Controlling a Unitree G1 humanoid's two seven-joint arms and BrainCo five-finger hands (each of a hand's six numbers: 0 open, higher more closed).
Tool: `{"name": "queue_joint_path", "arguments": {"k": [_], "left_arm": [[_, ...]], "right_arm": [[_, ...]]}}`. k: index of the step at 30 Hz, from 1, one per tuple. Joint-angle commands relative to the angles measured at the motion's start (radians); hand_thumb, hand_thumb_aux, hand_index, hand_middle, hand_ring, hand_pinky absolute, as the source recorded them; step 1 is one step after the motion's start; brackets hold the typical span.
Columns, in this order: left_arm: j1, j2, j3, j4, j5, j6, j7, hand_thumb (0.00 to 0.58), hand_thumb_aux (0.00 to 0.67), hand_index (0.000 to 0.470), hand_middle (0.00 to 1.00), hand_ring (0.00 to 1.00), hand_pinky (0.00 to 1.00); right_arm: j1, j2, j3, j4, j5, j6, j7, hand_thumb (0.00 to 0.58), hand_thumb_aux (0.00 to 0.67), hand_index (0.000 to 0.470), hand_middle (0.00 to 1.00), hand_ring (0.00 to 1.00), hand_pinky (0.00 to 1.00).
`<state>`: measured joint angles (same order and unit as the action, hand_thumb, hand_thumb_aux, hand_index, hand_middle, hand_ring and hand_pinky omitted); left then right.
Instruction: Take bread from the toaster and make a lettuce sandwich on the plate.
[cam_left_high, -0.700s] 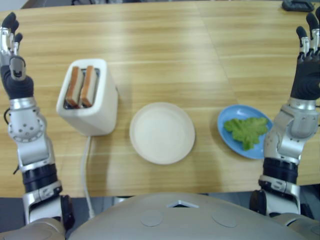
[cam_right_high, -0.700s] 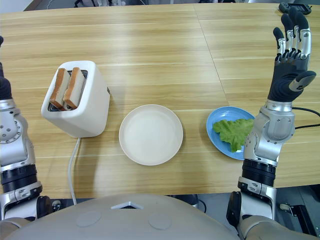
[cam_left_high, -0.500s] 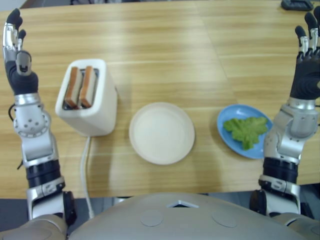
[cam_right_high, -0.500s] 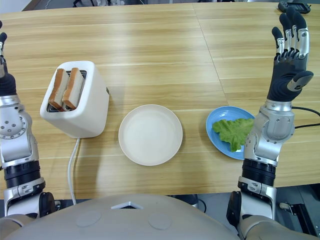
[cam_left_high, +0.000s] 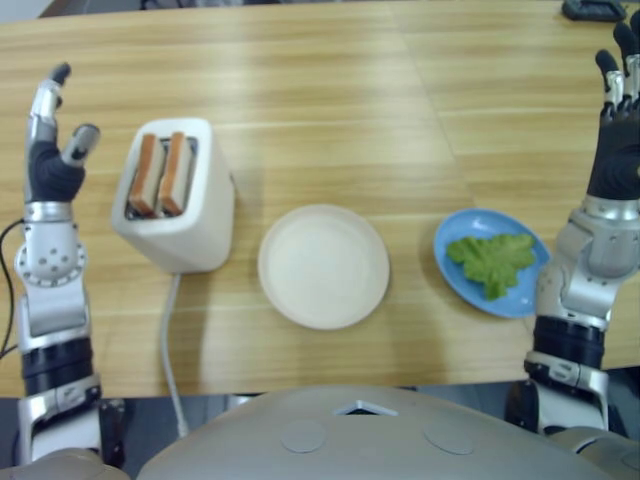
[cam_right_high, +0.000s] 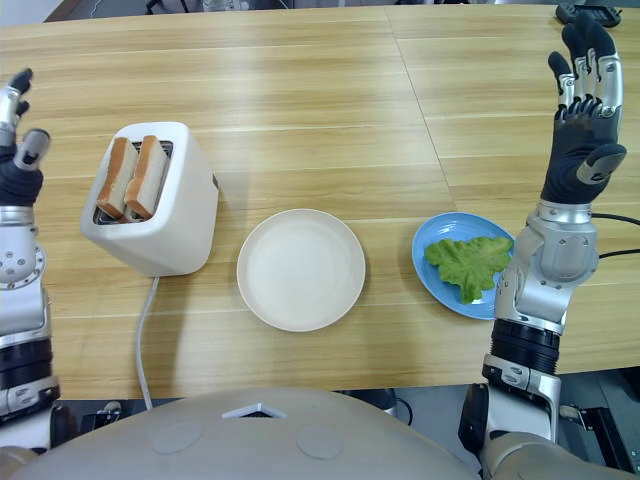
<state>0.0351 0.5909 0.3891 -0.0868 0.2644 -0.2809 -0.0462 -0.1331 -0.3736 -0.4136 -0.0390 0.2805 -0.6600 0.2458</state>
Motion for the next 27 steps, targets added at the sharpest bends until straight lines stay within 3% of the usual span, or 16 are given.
{"name": "queue_joint_path", "arguments": {"k": [1, 11, 25, 26, 27], "left_arm": [[0.085, 0.111, 0.004, -0.032, 0.112, 0.047, -0.074, 0.000, 0.000, 0.000, 0.00, 0.00, 0.00], [0.151, 0.310, -0.065, -0.097, 0.305, 0.154, -0.241, 0.000, 0.000, 0.000, 0.00, 0.00, 0.00], [0.179, 0.360, -0.111, -0.106, 0.381, 0.158, -0.312, 0.000, 0.000, 0.000, 0.00, 0.00, 0.00], [0.180, 0.362, -0.112, -0.105, 0.386, 0.157, -0.312, 0.148, 0.092, 0.063, 0.00, 0.00, 0.00], [0.171, 0.365, -0.118, -0.099, 0.386, 0.154, -0.314, 0.148, 0.092, 0.063, 0.00, 0.00, 0.00]], "right_arm": [[0.024, -0.012, -0.025, -0.044, -0.008, 0.013, -0.012, 0.000, 0.000, 0.000, 0.00, 0.00, 0.00], [0.068, -0.009, -0.042, -0.112, -0.030, 0.012, -0.036, 0.000, 0.000, 0.000, 0.00, 0.00, 0.00], [0.111, -0.008, -0.068, -0.138, -0.023, -0.005, -0.043, 0.000, 0.000, 0.000, 0.00, 0.00, 0.00], [0.111, -0.007, -0.068, -0.137, -0.022, -0.008, -0.043, 0.000, 0.000, 0.000, 0.00, 0.00, 0.00], [0.117, -0.005, -0.072, -0.142, -0.023, -0.010, -0.045, 0.000, 0.000, 0.000, 0.00, 0.00, 0.00]]}}
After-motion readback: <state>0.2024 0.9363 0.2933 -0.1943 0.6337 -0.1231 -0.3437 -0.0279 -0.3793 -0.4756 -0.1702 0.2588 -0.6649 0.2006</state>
